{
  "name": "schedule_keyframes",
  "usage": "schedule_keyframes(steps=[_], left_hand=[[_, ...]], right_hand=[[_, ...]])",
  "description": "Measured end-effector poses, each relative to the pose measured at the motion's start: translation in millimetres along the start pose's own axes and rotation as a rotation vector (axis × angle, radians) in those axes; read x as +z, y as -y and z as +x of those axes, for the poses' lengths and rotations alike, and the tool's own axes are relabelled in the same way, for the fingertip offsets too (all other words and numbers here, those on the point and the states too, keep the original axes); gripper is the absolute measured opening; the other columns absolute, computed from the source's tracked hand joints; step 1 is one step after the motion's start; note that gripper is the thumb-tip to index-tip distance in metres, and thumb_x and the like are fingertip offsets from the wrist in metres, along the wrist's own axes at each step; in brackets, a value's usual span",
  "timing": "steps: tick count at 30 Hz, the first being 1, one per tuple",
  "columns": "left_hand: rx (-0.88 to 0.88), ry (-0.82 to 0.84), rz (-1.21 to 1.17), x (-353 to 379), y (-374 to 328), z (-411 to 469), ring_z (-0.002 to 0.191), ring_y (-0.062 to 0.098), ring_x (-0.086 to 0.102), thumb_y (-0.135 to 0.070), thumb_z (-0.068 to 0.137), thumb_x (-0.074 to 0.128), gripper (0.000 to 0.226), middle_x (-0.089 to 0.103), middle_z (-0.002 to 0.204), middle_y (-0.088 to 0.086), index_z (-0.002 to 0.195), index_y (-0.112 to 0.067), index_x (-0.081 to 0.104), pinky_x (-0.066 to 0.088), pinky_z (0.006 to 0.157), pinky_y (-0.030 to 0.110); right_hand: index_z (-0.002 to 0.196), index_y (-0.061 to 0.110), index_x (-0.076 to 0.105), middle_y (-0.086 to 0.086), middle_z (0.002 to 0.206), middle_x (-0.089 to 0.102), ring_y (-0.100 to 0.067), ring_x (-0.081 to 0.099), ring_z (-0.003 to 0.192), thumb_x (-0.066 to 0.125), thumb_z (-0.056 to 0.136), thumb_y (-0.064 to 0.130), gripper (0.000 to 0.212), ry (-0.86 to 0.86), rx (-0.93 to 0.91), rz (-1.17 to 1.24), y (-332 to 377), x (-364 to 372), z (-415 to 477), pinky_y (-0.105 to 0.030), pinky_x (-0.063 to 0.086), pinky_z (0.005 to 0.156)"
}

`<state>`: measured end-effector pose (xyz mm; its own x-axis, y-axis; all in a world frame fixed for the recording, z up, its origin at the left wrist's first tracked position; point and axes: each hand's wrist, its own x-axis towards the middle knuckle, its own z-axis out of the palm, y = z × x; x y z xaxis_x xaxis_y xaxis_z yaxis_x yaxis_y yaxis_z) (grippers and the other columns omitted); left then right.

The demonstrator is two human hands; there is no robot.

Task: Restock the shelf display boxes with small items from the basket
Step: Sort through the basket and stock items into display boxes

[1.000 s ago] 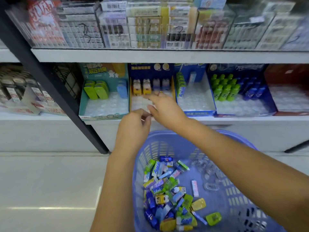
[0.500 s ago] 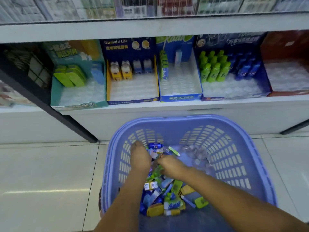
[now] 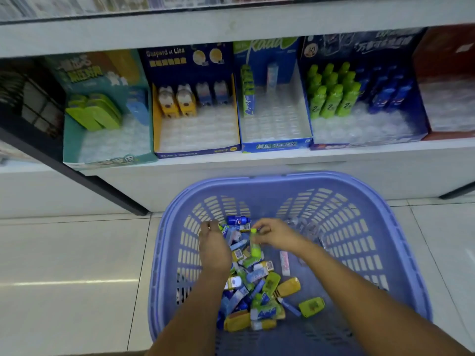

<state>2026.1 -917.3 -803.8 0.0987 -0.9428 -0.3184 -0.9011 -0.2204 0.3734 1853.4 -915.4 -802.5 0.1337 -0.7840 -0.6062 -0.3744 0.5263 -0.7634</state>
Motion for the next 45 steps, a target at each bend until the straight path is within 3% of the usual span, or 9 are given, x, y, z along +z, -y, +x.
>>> schedule_keyframes(steps=[3, 8, 14, 18, 21, 24, 36, 41, 45], left_hand=[[-0.013, 0.013, 0.066, 0, 3, 1, 0.111, 0.031, 0.050, 0.012, 0.084, 0.051, 0.047, 0.039, 0.132, 0.014, 0.127, -0.004, 0.044, 0.048, 0.086, 0.039], [-0.021, 0.072, 0.154, -3, 4, 4, 0.116, 0.030, 0.049, 0.006, 0.084, 0.056, 0.043, 0.048, 0.126, 0.016, 0.124, -0.002, 0.043, 0.047, 0.087, 0.038], [-0.060, 0.213, -0.014, -25, -12, 6, 0.093, 0.033, 0.060, -0.009, 0.086, 0.058, 0.019, 0.060, 0.100, 0.022, 0.100, 0.004, 0.056, 0.049, 0.076, 0.038], [-0.123, 0.540, -0.643, -59, -59, -8, 0.056, 0.020, 0.050, -0.011, 0.090, 0.048, 0.020, 0.051, 0.058, 0.005, 0.071, -0.011, 0.052, 0.045, 0.060, 0.031], [-0.078, 0.770, -1.194, -90, -103, -26, 0.048, 0.012, 0.054, -0.005, 0.094, 0.038, 0.022, 0.062, 0.069, 0.009, 0.081, -0.007, 0.056, 0.043, 0.045, 0.021], [0.104, 0.881, -1.388, -118, -136, -40, 0.049, 0.008, 0.051, -0.021, 0.094, 0.047, 0.023, 0.069, 0.079, 0.009, 0.098, -0.003, 0.061, 0.041, 0.043, 0.017], [0.458, 0.331, -1.127, -117, -194, -41, 0.050, 0.006, 0.046, -0.025, 0.088, 0.064, 0.018, 0.054, 0.056, -0.008, 0.102, -0.014, 0.066, 0.040, 0.051, 0.016], [0.212, 0.391, -1.238, -114, -199, -31, 0.052, 0.007, 0.051, -0.028, 0.093, 0.057, 0.018, 0.058, 0.072, -0.001, 0.092, -0.012, 0.064, 0.041, 0.059, 0.027], [0.089, 0.542, -1.483, -122, -198, -27, 0.047, 0.010, 0.045, -0.025, 0.099, 0.044, 0.028, 0.050, 0.067, 0.002, 0.097, -0.005, 0.064, 0.038, 0.039, 0.020]], right_hand=[[0.114, 0.002, 0.058, -0.002, 0.071, 0.065, -0.006, 0.059, 0.057, 0.066, 0.084, 0.004, 0.031, 0.073, 0.029, 0.210, 14, -17, -11, -0.017, 0.049, 0.059], [0.111, 0.007, 0.061, -0.021, 0.107, 0.061, -0.018, 0.055, 0.076, 0.053, 0.090, -0.002, 0.024, 0.248, -0.057, 0.384, 38, -41, -40, -0.025, 0.047, 0.071], [0.094, 0.008, 0.062, -0.010, 0.091, 0.071, -0.016, 0.062, 0.076, 0.057, 0.087, 0.001, 0.011, 0.187, -0.258, 0.466, 73, -68, -77, -0.016, 0.050, 0.062], [0.094, 0.007, 0.064, -0.012, 0.086, 0.068, -0.022, 0.057, 0.075, 0.059, 0.085, 0.004, 0.011, 0.036, -0.373, 0.373, 99, -93, -102, -0.017, 0.049, 0.063], [0.097, 0.007, 0.064, -0.010, 0.085, 0.065, -0.013, 0.060, 0.074, 0.061, 0.084, 0.003, 0.014, -0.052, -0.488, 0.292, 114, -114, -122, -0.018, 0.052, 0.070], [0.100, 0.010, 0.064, -0.009, 0.095, 0.065, -0.010, 0.063, 0.082, 0.063, 0.083, 0.003, 0.019, -0.076, -0.552, 0.224, 123, -132, -142, -0.019, 0.052, 0.077], [0.096, 0.002, 0.064, -0.003, 0.069, 0.067, -0.008, 0.063, 0.059, 0.071, 0.078, 0.006, 0.020, -0.448, -0.541, 0.270, 140, -155, -149, -0.019, 0.053, 0.060], [0.094, 0.016, 0.060, 0.005, 0.070, 0.059, -0.016, 0.062, 0.070, 0.079, 0.073, 0.020, 0.028, -0.827, -0.551, 0.035, 152, -192, -124, -0.029, 0.052, 0.068], [0.101, 0.013, 0.063, 0.000, 0.078, 0.058, -0.015, 0.058, 0.070, 0.077, 0.075, 0.018, 0.030, -0.921, -0.584, -0.099, 156, -222, -107, -0.015, 0.047, 0.060]])
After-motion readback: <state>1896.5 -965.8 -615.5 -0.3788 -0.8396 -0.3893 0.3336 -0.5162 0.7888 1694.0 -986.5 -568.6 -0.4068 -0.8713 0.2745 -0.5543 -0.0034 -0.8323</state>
